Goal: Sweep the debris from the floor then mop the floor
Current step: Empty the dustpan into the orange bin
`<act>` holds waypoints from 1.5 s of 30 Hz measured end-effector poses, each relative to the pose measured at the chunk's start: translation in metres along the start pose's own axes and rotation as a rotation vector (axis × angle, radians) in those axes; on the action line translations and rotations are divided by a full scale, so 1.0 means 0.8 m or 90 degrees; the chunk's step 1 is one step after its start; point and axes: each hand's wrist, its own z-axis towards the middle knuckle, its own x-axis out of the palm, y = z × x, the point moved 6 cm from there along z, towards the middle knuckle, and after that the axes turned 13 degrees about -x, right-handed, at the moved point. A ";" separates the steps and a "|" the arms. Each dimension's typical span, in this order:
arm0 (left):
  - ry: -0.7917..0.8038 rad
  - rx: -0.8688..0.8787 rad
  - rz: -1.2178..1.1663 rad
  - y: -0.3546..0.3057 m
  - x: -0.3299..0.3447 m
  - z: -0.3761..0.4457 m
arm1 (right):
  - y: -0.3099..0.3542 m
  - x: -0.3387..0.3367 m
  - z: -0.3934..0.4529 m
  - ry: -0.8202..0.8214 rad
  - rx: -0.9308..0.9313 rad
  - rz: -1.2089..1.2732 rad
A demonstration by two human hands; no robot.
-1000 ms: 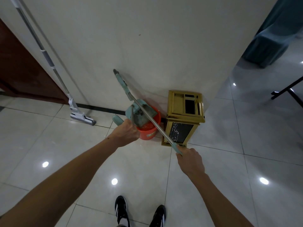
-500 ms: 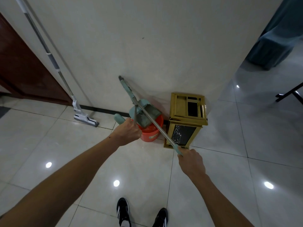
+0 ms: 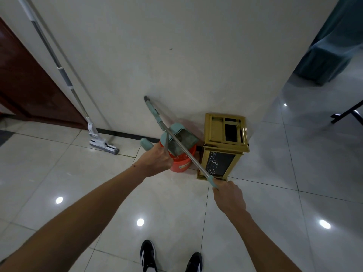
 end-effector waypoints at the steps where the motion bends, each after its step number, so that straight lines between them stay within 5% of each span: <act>1: -0.004 -0.001 0.009 -0.001 -0.001 0.000 | -0.001 0.001 -0.002 0.002 -0.003 -0.003; 34: 0.023 -0.022 -0.035 0.002 0.024 0.004 | -0.009 -0.008 -0.006 -0.013 -0.036 -0.045; 45: 0.020 -0.255 -0.193 0.052 0.030 -0.015 | -0.005 -0.007 -0.013 -0.071 -0.016 0.057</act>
